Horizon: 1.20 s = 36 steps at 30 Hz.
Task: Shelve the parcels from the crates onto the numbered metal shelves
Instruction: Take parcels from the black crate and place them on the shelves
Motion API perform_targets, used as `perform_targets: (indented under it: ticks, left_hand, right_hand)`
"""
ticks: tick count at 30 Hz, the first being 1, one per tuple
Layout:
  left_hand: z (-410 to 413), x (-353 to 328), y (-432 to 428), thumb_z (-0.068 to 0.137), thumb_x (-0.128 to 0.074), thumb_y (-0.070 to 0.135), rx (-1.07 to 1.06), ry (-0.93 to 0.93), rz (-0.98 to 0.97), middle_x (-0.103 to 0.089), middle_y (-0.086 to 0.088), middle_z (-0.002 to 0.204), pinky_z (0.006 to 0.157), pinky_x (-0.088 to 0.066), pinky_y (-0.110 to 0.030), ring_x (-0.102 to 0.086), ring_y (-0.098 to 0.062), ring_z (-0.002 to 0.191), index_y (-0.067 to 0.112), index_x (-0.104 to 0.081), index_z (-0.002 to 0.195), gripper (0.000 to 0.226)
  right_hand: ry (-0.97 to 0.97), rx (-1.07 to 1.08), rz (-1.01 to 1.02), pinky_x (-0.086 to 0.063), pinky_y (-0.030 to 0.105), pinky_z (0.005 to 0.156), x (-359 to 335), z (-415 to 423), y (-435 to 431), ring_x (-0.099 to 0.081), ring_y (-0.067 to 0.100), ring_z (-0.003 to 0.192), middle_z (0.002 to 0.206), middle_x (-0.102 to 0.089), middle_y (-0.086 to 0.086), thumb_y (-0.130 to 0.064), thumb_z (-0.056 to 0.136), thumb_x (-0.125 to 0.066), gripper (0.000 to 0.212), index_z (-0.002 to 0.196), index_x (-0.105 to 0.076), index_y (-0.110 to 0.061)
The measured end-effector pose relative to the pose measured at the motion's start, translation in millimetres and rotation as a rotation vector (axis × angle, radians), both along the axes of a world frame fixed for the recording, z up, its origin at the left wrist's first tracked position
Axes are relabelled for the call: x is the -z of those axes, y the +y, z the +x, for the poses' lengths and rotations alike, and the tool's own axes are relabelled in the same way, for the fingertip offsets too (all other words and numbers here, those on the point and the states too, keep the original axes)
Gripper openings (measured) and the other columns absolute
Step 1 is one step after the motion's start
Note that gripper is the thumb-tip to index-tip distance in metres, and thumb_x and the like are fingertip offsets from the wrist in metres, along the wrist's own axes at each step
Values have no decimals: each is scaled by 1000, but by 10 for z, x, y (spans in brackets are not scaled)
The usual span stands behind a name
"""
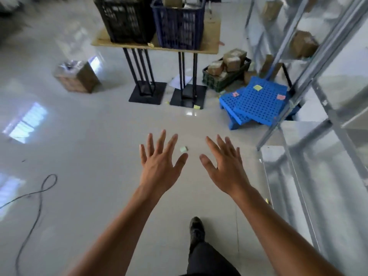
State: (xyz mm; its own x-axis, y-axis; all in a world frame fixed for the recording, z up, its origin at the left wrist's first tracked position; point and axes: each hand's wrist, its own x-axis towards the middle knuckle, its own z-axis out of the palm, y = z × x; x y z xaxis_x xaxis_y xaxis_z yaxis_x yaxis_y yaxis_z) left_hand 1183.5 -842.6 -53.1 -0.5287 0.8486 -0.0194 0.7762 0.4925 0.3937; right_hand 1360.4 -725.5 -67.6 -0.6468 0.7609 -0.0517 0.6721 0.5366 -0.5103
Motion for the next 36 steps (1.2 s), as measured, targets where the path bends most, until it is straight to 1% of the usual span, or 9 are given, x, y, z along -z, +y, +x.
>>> perform_targets:
  ticks: [3, 8, 11, 15, 21, 24, 26, 33, 36]
  left_hand:
    - [-509, -209, 286, 94, -21, 76, -107, 35, 29, -1, 11, 173, 125, 15, -51, 24, -20, 156, 46, -16, 160, 72]
    - [-1245, -458, 702, 96, -24, 74, -233, 80, 53, -3, 11, 173, 126, 13, -50, 23, -19, 156, 46, -18, 159, 70]
    - [-1685, -490, 986, 97, -25, 74, -295, 90, 86, -4, 10, 173, 126, 14, -49, 22, -19, 156, 45, -19, 159, 69]
    - [-2361, -419, 1458, 96, -20, 77, -345, 110, 88, -2, 9, 173, 125, 15, -52, 25, -22, 155, 46, -17, 159, 70]
    - [-3551, -338, 2236, 97, -23, 76, -345, 71, 68, -2, 6, 173, 126, 13, -52, 24, -23, 156, 47, -16, 159, 69]
    - [-4123, -388, 2640, 97, -24, 75, -302, 56, 66, -3, 5, 173, 126, 10, -54, 23, -25, 156, 46, -15, 159, 69]
    - [-4489, -450, 2920, 97, -24, 75, -271, 55, 64, -4, 4, 173, 127, 7, -55, 21, -26, 156, 45, -16, 160, 70]
    - [-5562, -542, 3909, 88, -11, 81, -211, 51, 62, -11, 5, 172, 127, 4, -50, 13, -24, 158, 43, -21, 160, 82]
    - [-6063, -461, 4375, 88, -11, 82, -211, 58, 62, -13, 6, 172, 127, 4, -50, 11, -23, 158, 43, -25, 158, 82]
  right_hand:
    - [29, -109, 28, 2, 52, 129, -142, -612, 541, 7, 21, 162, 176, -7, -1, -78, 96, -11, 78, 164, -15, -42]
    - [57, -264, 102, 2, 52, 129, -373, -1591, 1223, 5, 23, 162, 176, -10, 1, -76, 98, -12, 77, 165, -16, -39]
    - [64, -333, 130, 4, 50, 128, -437, -2165, 1552, 5, 23, 162, 175, -12, 2, -76, 98, -11, 77, 165, -16, -38]
    - [62, -395, 159, 7, 48, 127, -450, -2929, 2026, 8, 21, 162, 175, -13, 1, -75, 98, -11, 78, 166, -17, -37]
    - [40, -387, 165, 6, 51, 129, -478, -4033, 2865, 8, 20, 162, 174, -18, 1, -72, 98, -15, 74, 165, -19, -40]
    - [29, -357, 162, 4, 51, 129, -556, -4546, 3296, 7, 20, 162, 174, -18, 1, -69, 100, -19, 71, 165, -18, -41]
    - [41, -338, 160, 2, 51, 129, -615, -4858, 3562, 7, 20, 162, 174, -18, 1, -71, 98, -17, 73, 165, -18, -42]
    - [25, -322, 135, -5, 54, 130, -648, -5831, 4467, 0, 21, 162, 174, -17, -1, -67, 104, -22, 66, 165, -17, -43]
    - [43, -316, 114, -8, 55, 130, -575, -6324, 4947, -3, 22, 162, 174, -20, -1, -72, 98, -15, 73, 164, -18, -41]
